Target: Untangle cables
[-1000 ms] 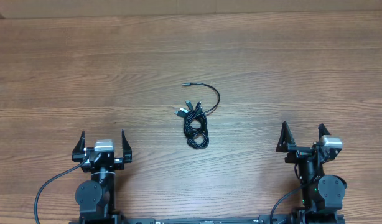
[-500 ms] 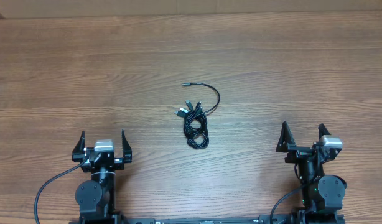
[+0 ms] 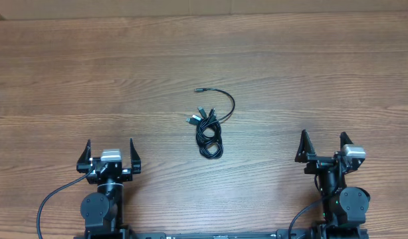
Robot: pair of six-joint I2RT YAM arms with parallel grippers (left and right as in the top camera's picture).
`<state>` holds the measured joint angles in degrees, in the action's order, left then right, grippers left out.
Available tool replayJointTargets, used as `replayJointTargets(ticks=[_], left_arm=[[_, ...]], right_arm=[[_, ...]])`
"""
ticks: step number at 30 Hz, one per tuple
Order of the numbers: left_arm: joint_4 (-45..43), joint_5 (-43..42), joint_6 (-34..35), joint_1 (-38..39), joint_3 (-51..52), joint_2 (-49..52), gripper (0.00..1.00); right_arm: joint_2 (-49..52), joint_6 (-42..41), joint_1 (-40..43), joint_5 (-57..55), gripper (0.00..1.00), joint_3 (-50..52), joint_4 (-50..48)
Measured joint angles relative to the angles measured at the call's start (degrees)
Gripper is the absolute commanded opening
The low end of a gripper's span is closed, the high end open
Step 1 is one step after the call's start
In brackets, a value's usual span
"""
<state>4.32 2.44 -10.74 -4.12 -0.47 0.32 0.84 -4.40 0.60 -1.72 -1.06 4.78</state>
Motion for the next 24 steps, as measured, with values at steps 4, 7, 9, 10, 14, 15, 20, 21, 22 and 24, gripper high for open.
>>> replayJointTargets(ticks=[4,7,9,10,14,15,20,21,22,24], left_arm=[[0.0,0.6,0.0,0.0,0.0,0.0,1.00],[0.0,0.7,1.2,0.0,0.0,0.0,0.99],[0.0,0.7,2.2,0.0,0.0,0.0,1.00],[0.0,0.7,2.8,0.0,0.0,0.0,1.00],[0.0,0.6,4.5,0.0,0.0,0.0,1.00],[0.0,0.6,4.9,0.0,0.0,0.0,1.00],[1.8,-0.4,6.6,0.0,-0.7,0.0,1.00],[2.3,-0.6,6.8,0.0,-0.9,0.0,1.00],[3.5,-0.9,6.9,0.0,-1.4,0.0,0.99],[7.5,-1.4,7.3,0.0,-3.3,0.1,1.00]], right_arm=[[0.0,0.0,0.0,0.0,1.00,0.0,0.0],[0.0,0.0,0.0,0.0,1.00,0.0,0.0],[0.0,0.0,0.0,0.0,1.00,0.0,0.0],[0.0,0.0,0.0,0.0,1.00,0.0,0.0],[0.0,0.0,0.0,0.0,1.00,0.0,0.0],[0.0,0.0,0.0,0.0,1.00,0.0,0.0],[0.0,0.0,0.0,0.0,1.00,0.0,0.0],[0.0,0.0,0.0,0.0,1.00,0.0,0.0],[0.0,0.0,0.0,0.0,1.00,0.0,0.0],[0.0,0.0,0.0,0.0,1.00,0.0,0.0]])
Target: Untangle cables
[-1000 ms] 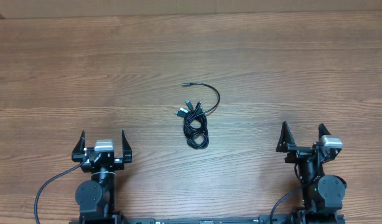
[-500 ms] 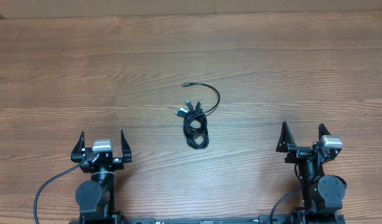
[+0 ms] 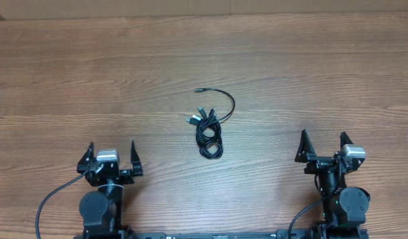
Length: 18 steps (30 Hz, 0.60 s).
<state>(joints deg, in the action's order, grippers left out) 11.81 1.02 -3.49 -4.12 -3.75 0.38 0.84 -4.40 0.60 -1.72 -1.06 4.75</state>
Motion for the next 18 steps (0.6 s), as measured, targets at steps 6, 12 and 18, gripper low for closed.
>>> replayJointTargets(ticks=[6,12,18], left_arm=[[8.1,-1.6,0.2,0.0,-6.2,0.0,1.00],[15.3,-6.4,0.2,0.0,-15.3,2.1,1.00],[17.7,-9.2,0.2,0.0,-21.6,10.6,1.00]], right_arm=[[0.0,0.0,0.0,0.0,1.00,0.0,0.0],[0.0,0.0,0.0,0.0,1.00,0.0,0.0],[0.0,0.0,0.0,0.0,1.00,0.0,0.0]])
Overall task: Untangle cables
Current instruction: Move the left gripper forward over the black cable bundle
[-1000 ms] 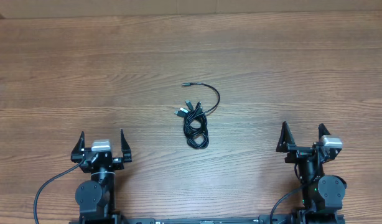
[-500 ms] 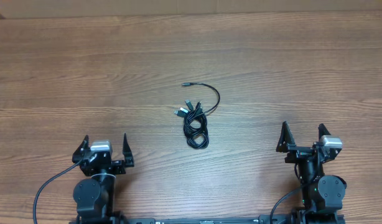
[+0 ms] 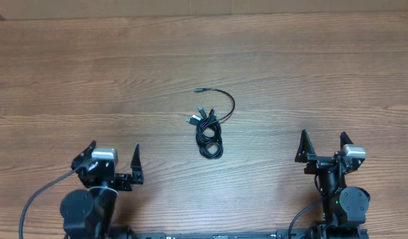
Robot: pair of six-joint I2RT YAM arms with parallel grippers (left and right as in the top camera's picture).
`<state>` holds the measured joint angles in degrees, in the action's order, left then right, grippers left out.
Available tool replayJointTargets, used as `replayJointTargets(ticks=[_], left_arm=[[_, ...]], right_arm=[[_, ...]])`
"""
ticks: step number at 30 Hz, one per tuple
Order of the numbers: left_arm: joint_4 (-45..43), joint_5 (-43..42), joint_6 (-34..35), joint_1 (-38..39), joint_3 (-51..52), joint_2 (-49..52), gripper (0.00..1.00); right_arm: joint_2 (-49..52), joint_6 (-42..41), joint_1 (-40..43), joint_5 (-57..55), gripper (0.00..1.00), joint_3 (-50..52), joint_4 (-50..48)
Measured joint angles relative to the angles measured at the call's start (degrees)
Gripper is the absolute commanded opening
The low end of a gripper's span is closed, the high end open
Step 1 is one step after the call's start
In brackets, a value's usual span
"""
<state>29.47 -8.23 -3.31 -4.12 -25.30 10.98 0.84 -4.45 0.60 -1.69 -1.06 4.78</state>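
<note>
A small bundle of black cables (image 3: 209,129) lies coiled at the middle of the wooden table, with a loose end curving up to a plug at its far side and several plugs at its upper left. My left gripper (image 3: 113,157) stands open near the front left, well apart from the bundle. My right gripper (image 3: 322,143) stands open near the front right, also far from the cables.
The wooden table (image 3: 204,60) stretches wide around the bundle. A pale wall edge runs along the far side. Each arm's base and its black cable sit at the front edge.
My left arm has turned and shifted a little to the left and toward the front. The right arm and the cables are where they were.
Both grippers stood open at the front corners with the cable bundle untouched at the centre. My left arm then began to shift slightly, and now it sits turned further left. The bundle has kept its shape and place.
</note>
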Motion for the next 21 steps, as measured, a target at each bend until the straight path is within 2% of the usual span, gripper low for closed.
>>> replayJointTargets(ticks=[6,15,21], left_arm=[[6.5,-3.1,-0.9,0.0,-9.9,13.3,1.00],[23.5,-8.7,-6.1,0.0,-31.5,37.9,1.00],[34.1,-9.2,-8.9,5.2,-44.6,52.5,1.00]], right_arm=[[0.0,0.0,0.0,0.0,1.00,0.0,0.0],[-0.1,0.0,0.0,0.0,1.00,0.0,0.0],[-0.2,0.0,0.0,0.0,1.00,0.0,0.1]])
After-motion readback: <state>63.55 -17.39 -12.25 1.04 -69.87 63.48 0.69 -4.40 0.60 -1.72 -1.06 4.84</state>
